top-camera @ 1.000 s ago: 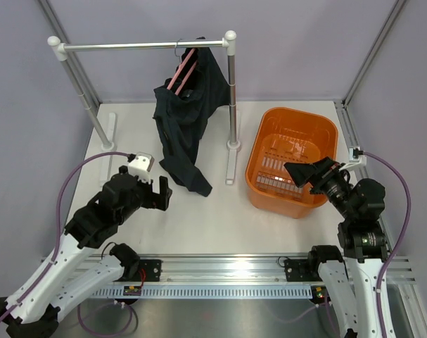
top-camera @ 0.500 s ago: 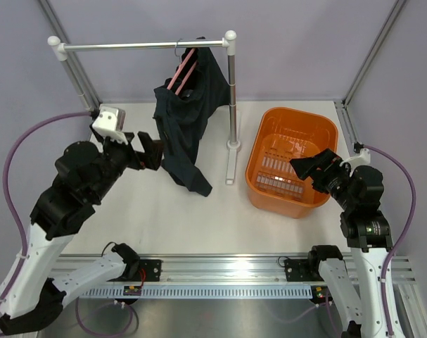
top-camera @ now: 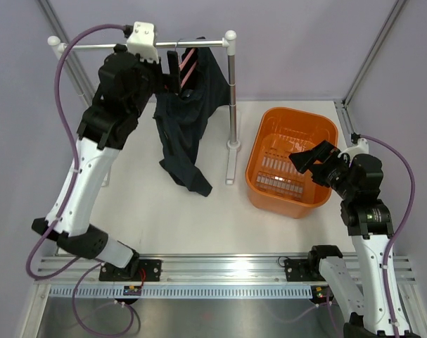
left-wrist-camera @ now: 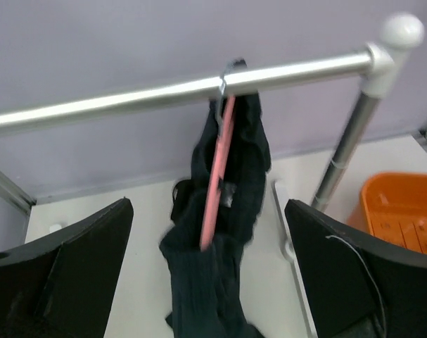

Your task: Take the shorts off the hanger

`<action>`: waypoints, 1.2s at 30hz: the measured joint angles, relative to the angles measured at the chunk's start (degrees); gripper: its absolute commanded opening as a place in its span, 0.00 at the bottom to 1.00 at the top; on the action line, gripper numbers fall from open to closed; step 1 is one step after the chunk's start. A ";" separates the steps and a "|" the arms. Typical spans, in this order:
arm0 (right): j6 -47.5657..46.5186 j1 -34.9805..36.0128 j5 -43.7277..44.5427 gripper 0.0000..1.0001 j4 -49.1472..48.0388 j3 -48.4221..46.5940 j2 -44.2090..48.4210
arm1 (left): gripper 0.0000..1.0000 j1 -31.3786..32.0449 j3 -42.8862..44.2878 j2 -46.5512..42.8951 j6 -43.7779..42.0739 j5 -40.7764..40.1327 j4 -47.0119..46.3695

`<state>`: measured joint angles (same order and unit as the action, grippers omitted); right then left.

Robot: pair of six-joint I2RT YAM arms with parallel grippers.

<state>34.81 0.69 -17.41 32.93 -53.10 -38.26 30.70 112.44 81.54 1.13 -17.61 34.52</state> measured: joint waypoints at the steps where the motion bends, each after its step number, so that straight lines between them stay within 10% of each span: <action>1: -0.11 0.00 -0.04 0.99 -0.07 -0.37 -0.07 | 0.93 -1.88 3.02 2.58 0.04 0.96 0.59; 17: -0.55 0.00 -1.70 0.99 -0.81 -2.32 -0.94 | 0.85 -13.88 14.58 16.59 2.36 24.02 6.60; 36: -1.22 0.00 -1.90 0.99 -1.40 -2.32 -1.14 | 0.68 -13.77 15.87 23.34 1.22 26.64 4.35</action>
<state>33.58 0.69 -19.31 31.53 -55.42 -39.40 16.93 128.31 104.88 2.35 9.04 38.87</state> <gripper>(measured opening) 0.993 0.744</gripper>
